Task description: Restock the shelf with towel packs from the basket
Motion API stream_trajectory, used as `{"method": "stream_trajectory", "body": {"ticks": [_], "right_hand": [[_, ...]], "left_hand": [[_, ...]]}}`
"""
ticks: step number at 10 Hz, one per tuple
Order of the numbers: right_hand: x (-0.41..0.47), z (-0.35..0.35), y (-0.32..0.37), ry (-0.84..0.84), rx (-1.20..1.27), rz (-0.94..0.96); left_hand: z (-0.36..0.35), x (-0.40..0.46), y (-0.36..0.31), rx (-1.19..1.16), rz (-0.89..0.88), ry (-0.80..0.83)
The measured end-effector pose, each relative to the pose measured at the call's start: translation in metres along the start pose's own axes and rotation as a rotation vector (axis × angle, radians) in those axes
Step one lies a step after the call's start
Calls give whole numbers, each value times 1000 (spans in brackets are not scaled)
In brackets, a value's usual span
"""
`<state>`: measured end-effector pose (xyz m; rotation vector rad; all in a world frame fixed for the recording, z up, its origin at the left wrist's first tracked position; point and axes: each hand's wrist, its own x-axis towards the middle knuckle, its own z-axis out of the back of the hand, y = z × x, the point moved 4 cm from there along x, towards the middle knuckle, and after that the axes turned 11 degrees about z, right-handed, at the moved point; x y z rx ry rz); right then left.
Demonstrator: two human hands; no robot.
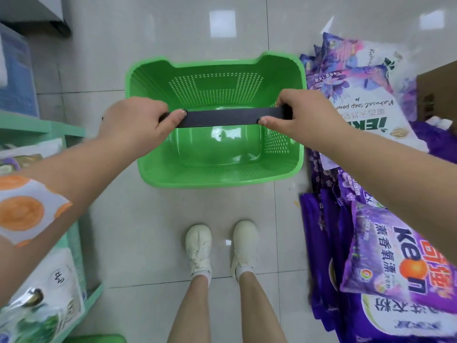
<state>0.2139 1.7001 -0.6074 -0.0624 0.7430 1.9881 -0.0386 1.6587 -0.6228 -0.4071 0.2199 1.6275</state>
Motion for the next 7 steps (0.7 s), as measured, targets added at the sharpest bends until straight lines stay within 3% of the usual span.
{"method": "stream_trajectory", "body": {"ticks": [1,3,5,7], "right_hand": [[-1,-3,-1,87,86,-58],[-19,-39,-10,452,223,-171],[-44,-75,-23,477,289,-232],[-56,-89,-15,557,133,-167]], "left_hand": [[-5,-8,-2,-3,15,-12],[-36,-45,-6,30,-71,119],[-75,-69,-16,-4,-25,299],[-94,-77,-34,92,-65,452]]}}
